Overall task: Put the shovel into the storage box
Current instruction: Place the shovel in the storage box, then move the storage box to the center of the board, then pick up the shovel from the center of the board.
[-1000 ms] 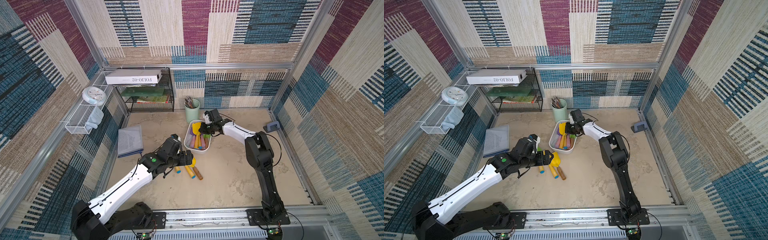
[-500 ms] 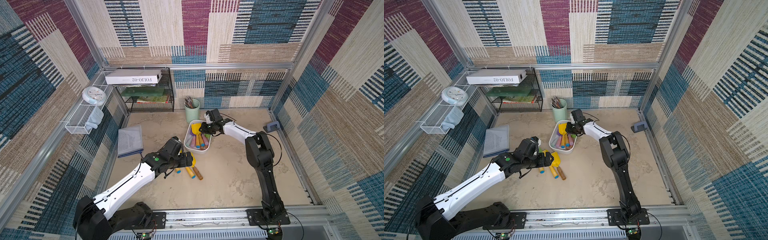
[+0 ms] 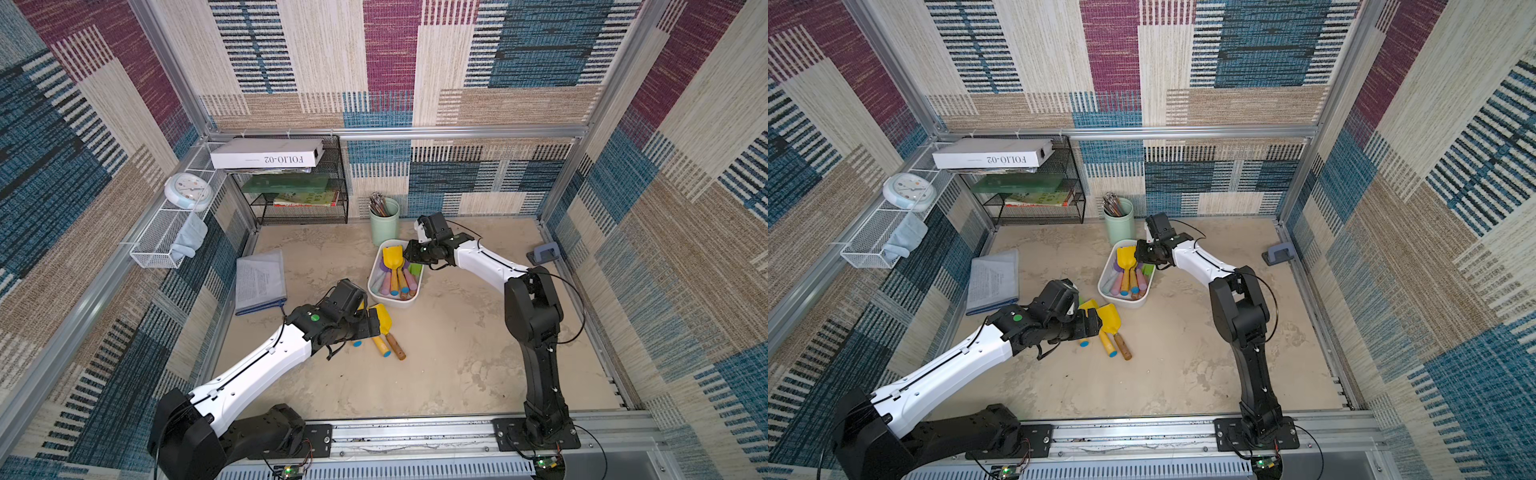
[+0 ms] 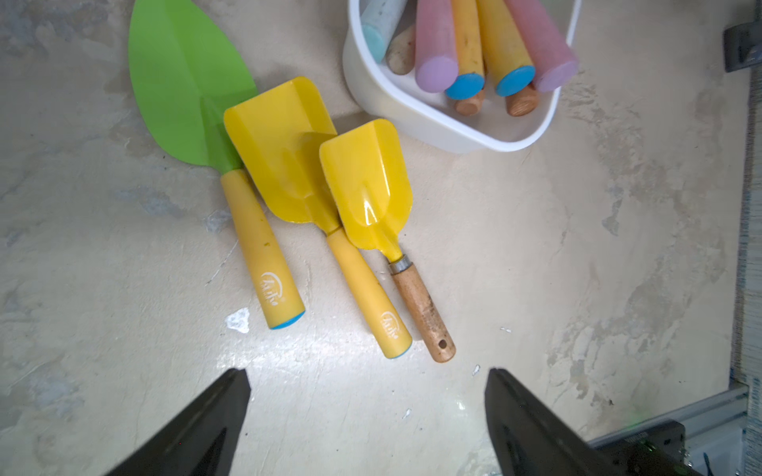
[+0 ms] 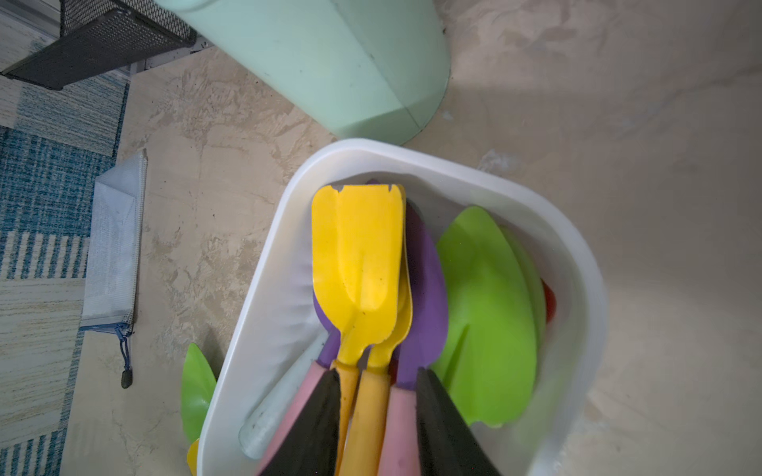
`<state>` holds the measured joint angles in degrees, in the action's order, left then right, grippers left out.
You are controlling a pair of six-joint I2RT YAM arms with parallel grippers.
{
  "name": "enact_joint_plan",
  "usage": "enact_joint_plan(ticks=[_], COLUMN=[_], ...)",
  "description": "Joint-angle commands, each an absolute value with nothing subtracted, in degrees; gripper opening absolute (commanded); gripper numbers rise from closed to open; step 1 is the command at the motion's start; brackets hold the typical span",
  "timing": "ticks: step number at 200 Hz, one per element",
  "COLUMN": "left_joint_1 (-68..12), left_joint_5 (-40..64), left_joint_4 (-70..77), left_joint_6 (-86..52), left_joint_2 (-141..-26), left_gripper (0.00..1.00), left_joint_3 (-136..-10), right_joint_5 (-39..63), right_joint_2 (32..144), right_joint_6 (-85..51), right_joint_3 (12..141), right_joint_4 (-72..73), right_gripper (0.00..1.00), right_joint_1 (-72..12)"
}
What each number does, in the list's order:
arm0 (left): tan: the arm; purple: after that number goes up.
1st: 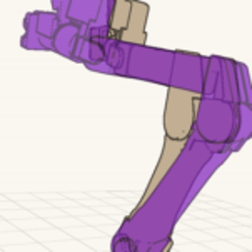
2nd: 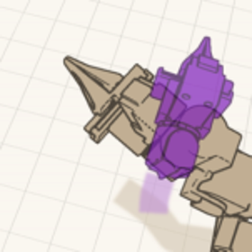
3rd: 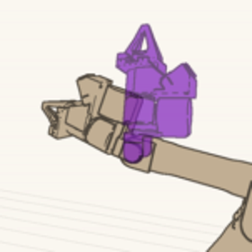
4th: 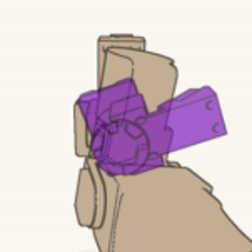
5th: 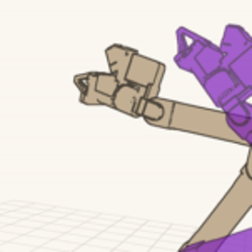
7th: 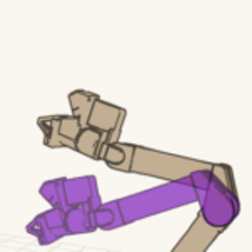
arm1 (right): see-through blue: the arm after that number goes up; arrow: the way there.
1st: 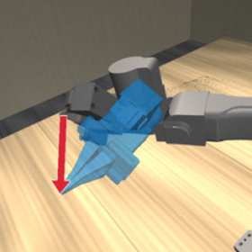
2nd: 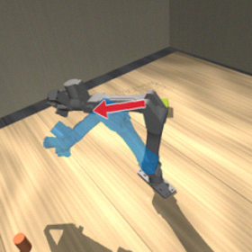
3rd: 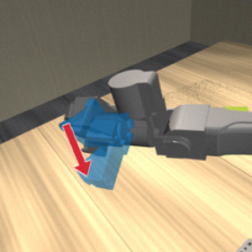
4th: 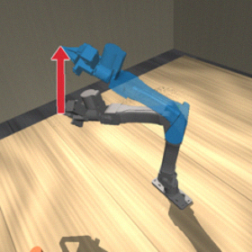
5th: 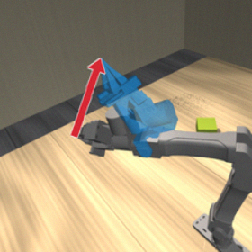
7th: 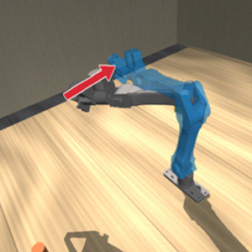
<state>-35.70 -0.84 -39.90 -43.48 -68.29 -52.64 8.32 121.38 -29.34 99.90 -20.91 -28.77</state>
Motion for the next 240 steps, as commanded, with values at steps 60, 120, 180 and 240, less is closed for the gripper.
enact_joint_plan(ticks=[60, 120, 180, 240], left_joint_1=[-30.36, -29.55, -28.21, -28.21], left_joint_5=[2.3, 2.27, 2.45, 2.84], left_joint_4=[-37.94, -36.58, -35.54, -34.72], left_joint_6=[-46.48, -46.23, -45.86, -45.61], left_joint_2=[-75.9, -81.11, -83.69, -86.56], left_gripper=[0.93, 0.91, 0.79, 0.64], left_joint_3=[-49.83, -50.2, -48.91, -49.12], right_joint_5=[-5.17, -3.16, -2.46, -2.8], right_joint_2=[115.33, 116.65, 118.13, 120.86], right_joint_6=[-31.53, -31.73, -31.72, -32.17], right_joint_3=[92.63, 92.98, 92.24, 93.05], right_joint_4=[-25.87, -24.53, -23.82, -23.64], right_gripper=[0.35, 0.35, 0.36, 0.34], right_joint_1=[-29.02, -29.19, -29.4, -29.69])
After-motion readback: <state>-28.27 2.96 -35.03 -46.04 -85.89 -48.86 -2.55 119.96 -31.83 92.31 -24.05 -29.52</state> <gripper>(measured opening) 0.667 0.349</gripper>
